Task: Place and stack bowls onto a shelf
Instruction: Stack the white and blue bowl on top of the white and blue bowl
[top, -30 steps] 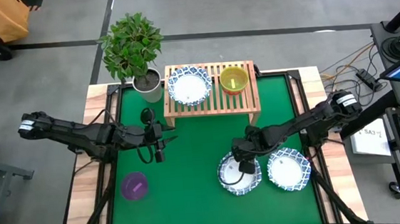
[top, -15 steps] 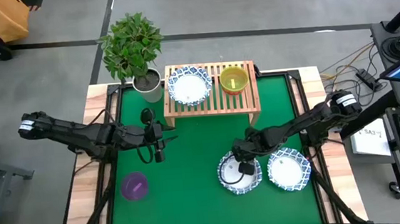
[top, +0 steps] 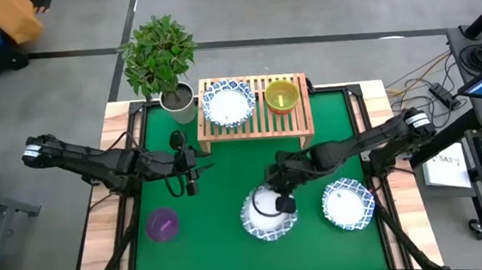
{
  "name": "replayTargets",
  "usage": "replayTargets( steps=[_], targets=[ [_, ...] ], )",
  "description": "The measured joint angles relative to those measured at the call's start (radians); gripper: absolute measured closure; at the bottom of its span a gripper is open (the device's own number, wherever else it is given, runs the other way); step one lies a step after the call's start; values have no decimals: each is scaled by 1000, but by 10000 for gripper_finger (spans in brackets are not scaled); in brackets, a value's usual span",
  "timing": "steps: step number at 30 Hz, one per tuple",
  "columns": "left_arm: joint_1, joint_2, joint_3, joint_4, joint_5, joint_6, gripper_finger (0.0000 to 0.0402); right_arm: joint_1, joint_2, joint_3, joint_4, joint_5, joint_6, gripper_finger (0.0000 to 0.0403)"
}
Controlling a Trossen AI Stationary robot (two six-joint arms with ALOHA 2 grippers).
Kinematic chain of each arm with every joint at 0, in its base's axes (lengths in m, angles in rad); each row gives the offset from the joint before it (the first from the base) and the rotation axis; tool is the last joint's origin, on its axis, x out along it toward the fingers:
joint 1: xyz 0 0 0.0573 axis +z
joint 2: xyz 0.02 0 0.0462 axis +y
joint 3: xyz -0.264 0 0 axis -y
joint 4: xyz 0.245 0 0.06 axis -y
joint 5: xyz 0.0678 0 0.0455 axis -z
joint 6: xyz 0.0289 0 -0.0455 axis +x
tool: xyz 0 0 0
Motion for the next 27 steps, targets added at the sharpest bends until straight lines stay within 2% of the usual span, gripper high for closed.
replayTargets(
  steps=[3, 9, 17, 22, 27],
  targets=[
    [-4, -7, 0, -2, 0, 2, 277, -27, 0, 109, -51, 8, -44, 394],
    [-48, -67, 0, -4, 0, 9, 277, -103, 0, 313, -143, 133, -103, 394],
    [-108, -166, 1, -5, 0, -37, 277, -305, -1, 484, -151, 237, -99, 394],
    [-113, -187, 1, -11, 0, -71, 277, -477, 0, 531, -102, 213, -91, 394],
    [-113, -179, 0, -15, 0, -72, 277, -642, 0, 516, -42, 49, -20, 394]
  ],
)
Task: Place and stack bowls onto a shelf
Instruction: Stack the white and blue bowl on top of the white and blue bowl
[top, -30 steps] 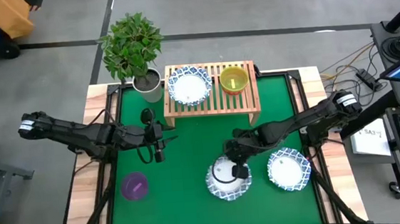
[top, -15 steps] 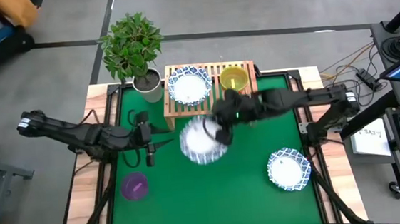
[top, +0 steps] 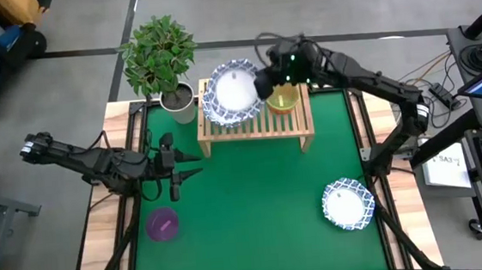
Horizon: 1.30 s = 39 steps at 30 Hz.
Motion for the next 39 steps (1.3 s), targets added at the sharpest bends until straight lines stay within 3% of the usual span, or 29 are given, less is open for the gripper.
replayTargets(
  steps=[5, 14, 30, 34, 39],
  targets=[
    [0, 3, 0, -2, 0, 2, 277, -76, 32, -20, 43, -57, 23, 394],
    [0, 3, 0, -4, 0, 2, 277, -86, 121, -6, 67, -57, 7, 379],
    [0, 4, -1, -7, 1, 10, 277, -88, 127, -3, 75, -46, -30, 255],
    [0, 4, -1, -7, 1, 15, 277, -88, 116, -3, 86, -45, -33, 256],
    [0, 4, -1, -7, 1, 18, 277, -87, 124, -6, 73, -48, -58, 305]
  ],
)
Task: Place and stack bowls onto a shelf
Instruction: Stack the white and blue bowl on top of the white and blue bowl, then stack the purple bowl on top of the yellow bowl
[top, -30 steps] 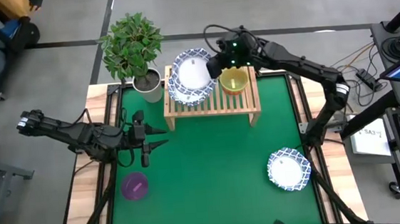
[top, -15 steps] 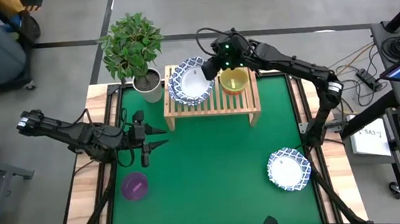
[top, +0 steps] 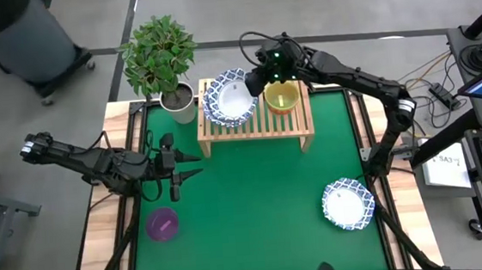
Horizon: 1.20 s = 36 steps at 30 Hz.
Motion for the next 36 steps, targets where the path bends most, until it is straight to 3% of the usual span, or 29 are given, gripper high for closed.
replayTargets(
  steps=[8, 20, 26, 36],
  targets=[
    [0, 0, 0, -1, 0, 0, 277, 1, 29, -10, 0, 0, -23, 381],
    [0, 0, 0, -2, 0, 0, 277, 13, 83, -13, 0, 0, -33, 393],
    [0, 0, 0, -3, 0, 0, 277, 13, 79, -13, 11, 14, -32, 377],
    [0, 0, 0, -10, 0, 0, 277, 13, 74, 6, 2, 52, -31, 300]
  ],
)
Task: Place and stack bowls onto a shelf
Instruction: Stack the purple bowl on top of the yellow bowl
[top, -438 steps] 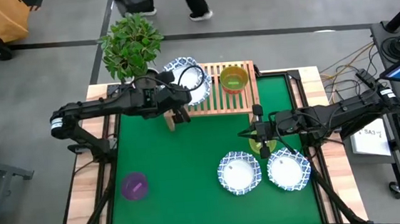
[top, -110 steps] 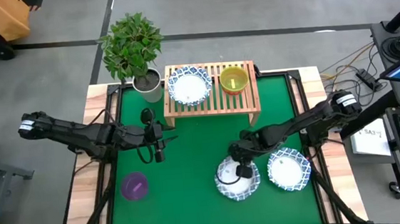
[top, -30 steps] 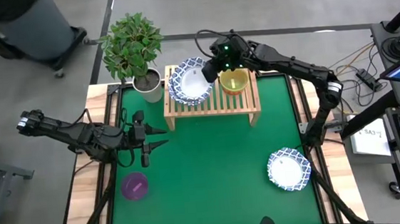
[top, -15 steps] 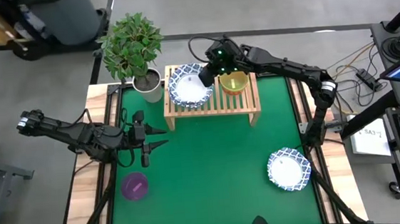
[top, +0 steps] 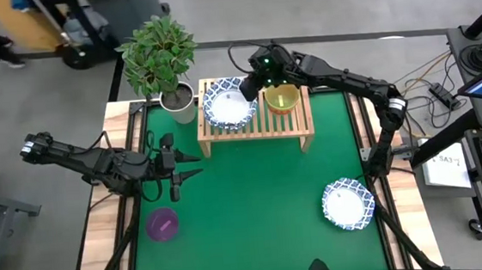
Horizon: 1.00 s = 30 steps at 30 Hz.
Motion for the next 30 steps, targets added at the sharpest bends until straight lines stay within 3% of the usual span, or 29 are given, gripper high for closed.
replayTargets(
  steps=[6, 14, 24, 30],
  targets=[
    [0, 0, 0, -37, 0, -13, 277, 22, -38, 14, -6, 4, -73, 286],
    [0, 1, -1, -73, 0, -63, 277, 186, -173, -105, -2, 3, -188, 321],
    [0, 81, -1, -77, 0, -171, 277, 476, -416, -473, 106, 50, -153, 344],
    [0, 146, 21, -151, 3, -374, 277, 587, -587, -721, 283, 64, -140, 344]
  ],
)
